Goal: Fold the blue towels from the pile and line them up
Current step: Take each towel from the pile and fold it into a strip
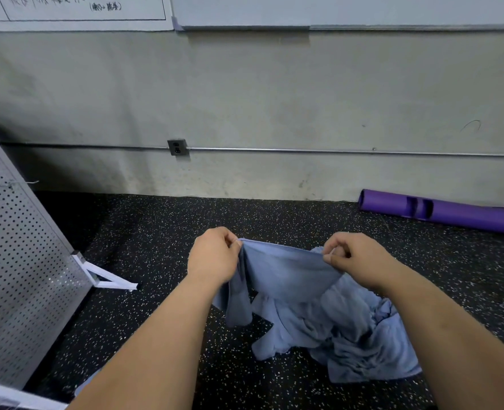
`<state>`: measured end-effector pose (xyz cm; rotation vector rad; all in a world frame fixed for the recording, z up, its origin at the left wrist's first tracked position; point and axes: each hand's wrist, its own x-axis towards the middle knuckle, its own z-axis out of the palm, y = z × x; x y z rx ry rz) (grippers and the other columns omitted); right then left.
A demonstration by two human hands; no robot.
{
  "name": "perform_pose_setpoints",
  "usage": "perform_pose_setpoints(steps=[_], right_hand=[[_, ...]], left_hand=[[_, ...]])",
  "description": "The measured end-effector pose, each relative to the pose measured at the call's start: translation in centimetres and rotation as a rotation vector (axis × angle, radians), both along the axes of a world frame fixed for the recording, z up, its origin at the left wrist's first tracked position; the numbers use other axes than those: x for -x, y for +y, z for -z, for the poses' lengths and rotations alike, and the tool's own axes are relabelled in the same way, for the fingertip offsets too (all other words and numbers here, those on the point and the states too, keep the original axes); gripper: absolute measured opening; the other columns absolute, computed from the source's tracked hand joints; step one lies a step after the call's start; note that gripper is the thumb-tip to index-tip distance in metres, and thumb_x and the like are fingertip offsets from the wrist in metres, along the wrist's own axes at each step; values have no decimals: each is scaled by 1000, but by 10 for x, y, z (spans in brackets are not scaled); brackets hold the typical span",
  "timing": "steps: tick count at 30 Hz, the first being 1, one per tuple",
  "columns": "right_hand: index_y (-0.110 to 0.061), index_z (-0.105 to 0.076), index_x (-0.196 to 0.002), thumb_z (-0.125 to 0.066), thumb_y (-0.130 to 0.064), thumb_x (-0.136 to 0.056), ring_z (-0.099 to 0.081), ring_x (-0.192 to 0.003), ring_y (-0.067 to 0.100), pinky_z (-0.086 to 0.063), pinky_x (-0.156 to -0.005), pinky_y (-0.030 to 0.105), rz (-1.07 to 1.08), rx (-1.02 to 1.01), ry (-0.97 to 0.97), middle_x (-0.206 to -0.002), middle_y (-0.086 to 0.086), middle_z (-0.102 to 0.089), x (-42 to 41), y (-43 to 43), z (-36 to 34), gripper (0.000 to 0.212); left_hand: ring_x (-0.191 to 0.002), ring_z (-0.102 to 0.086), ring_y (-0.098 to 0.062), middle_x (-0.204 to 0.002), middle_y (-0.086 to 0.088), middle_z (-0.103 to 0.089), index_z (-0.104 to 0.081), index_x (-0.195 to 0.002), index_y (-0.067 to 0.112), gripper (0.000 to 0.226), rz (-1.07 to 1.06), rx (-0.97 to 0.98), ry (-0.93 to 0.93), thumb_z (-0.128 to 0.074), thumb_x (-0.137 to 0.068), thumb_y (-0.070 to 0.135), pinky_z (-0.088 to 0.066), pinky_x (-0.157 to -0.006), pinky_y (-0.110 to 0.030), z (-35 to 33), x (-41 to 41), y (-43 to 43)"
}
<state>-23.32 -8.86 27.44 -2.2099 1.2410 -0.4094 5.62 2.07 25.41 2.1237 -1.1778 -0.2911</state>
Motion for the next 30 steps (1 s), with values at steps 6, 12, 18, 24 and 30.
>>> perform_pose_setpoints(steps=[6, 12, 18, 24, 30], right_hand=[[-14, -79, -103, -66, -5, -102, -57, -65, 10, -59, -66, 27, -32, -216, -407, -68, -1, -68, -9, 15, -13, 15], [-20, -83, -108, -64, 7, -98, -75, -93, 26, -63, -90, 40, -69, -277, -407, -102, 12, -81, -23, 21, -9, 35], [-20, -84, -107, -68, 12, -88, -74, -91, 3, -54, -81, 14, -131, -152, -359, -98, -7, -81, -33, 33, -17, 41], [-32, -83, -90, -83, -9, -86, -70, -83, 2, -50, -76, 13, -123, 21, -336, -90, -10, -76, -37, 34, -12, 24], [-31, -80, -90, -83, -16, -90, -68, -74, 5, -55, -72, 23, -124, -5, -360, -84, -9, -76, -41, 35, -12, 15]], left_hand=[[-80, -65, -10, -84, 7, -70, -69, -99, 30, 11, 174, 31, 121, -75, -96, 23, -44, -67, -21, -2, 5, 1], [-75, -59, -12, -93, 2, -64, -66, -106, 38, 31, 370, 52, 261, -76, -95, 11, -54, -72, -34, 1, 17, -3], [-70, -57, -9, -83, -3, -69, -71, -109, 21, 33, 393, 190, 533, -82, -87, 0, -52, -67, -25, -1, 35, -5], [-65, -58, -6, -78, -2, -75, -70, -111, 9, 27, 361, 274, 671, -79, -90, -5, -53, -68, -20, -6, 44, -6], [-74, -59, -12, -93, -15, -79, -71, -110, 10, 19, 376, 280, 664, -73, -95, -3, -52, -70, -20, -6, 45, -6]])
